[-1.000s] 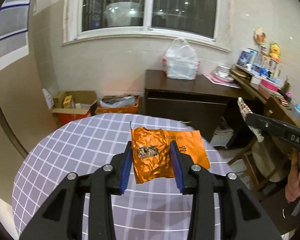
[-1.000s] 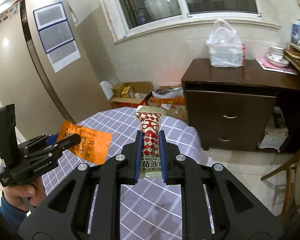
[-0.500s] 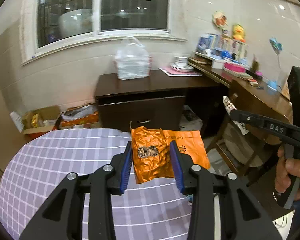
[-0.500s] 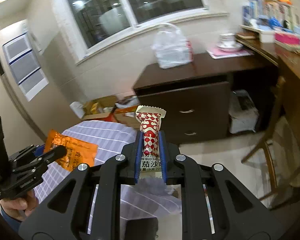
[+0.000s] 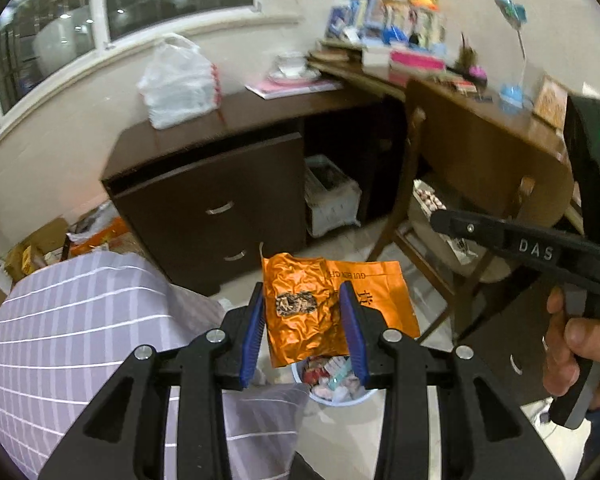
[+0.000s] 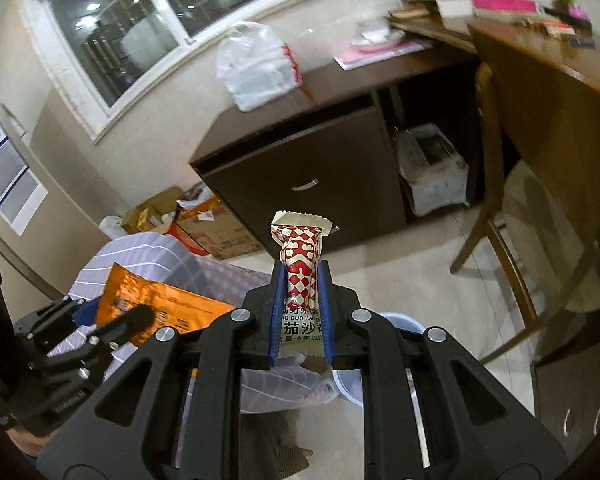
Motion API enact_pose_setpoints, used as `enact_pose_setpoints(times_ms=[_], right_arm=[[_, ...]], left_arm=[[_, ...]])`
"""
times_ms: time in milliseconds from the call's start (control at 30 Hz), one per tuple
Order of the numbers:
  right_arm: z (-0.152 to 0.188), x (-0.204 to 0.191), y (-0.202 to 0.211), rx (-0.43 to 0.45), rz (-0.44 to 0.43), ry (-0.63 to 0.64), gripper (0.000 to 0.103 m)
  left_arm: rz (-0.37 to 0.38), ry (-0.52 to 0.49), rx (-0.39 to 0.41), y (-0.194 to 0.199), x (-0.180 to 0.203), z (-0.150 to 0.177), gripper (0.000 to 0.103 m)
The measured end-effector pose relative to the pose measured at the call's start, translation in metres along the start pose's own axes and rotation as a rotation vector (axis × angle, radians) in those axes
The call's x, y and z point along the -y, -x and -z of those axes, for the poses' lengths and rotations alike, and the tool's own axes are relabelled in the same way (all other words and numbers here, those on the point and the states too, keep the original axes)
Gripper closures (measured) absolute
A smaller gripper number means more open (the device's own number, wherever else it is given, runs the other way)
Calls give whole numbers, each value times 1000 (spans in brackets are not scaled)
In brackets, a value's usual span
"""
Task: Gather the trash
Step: 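Carry the orange wrapper and snack bar to the blue wastebasket and open both tools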
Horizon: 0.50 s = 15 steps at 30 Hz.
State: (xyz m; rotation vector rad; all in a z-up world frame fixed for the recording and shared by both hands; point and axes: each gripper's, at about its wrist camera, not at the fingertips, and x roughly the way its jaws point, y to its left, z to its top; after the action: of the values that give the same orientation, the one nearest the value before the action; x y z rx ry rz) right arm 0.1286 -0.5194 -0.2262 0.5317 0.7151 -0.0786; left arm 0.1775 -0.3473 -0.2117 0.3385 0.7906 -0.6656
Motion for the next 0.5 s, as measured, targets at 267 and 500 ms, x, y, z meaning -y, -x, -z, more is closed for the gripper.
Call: enact_pose_setpoints(times_ms=[267, 500], right_arm=[[10, 37, -29, -66, 19, -62, 87], [15, 51, -56, -119, 23, -82, 86]], left_arm=[[7, -74, -144, -63, 29, 8, 67], [16, -124, -249, -108, 42, 8, 65]])
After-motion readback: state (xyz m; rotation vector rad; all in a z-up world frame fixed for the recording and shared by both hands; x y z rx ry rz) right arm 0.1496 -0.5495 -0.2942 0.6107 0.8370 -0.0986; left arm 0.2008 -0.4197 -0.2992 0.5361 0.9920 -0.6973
